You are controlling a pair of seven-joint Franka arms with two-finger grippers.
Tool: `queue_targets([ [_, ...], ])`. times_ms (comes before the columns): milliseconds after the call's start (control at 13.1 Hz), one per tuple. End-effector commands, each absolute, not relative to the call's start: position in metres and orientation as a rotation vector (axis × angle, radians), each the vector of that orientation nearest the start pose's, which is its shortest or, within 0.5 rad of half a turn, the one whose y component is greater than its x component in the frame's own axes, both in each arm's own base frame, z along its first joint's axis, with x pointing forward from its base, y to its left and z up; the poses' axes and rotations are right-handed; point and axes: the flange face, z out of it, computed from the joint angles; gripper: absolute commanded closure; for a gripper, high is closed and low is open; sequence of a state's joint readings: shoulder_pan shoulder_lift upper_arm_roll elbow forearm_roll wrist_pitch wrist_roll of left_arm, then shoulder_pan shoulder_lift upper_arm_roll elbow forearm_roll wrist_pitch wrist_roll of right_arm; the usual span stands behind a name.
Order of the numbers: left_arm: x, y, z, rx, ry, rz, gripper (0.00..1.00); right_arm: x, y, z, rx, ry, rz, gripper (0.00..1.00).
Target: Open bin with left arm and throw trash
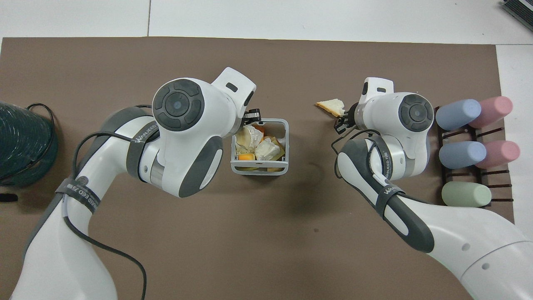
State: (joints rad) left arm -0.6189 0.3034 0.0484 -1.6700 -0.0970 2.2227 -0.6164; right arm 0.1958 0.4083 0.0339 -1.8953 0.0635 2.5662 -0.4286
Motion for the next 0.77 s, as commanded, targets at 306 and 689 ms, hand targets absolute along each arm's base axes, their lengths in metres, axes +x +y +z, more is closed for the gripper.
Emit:
queue_targets([
  [306, 0.564, -0.370, 0.465, -3.323, -0.166, -0.316, 0.13, 0.611, 0.172, 0.393, -2.962, -0.713, -0.370, 1.00],
  [689, 0.567, -0.372, 0.479, -3.340, -0.172, -0.348, 0.13, 0.598, 0.188, 0.414, -2.975, -0.600, -0.331, 1.00],
])
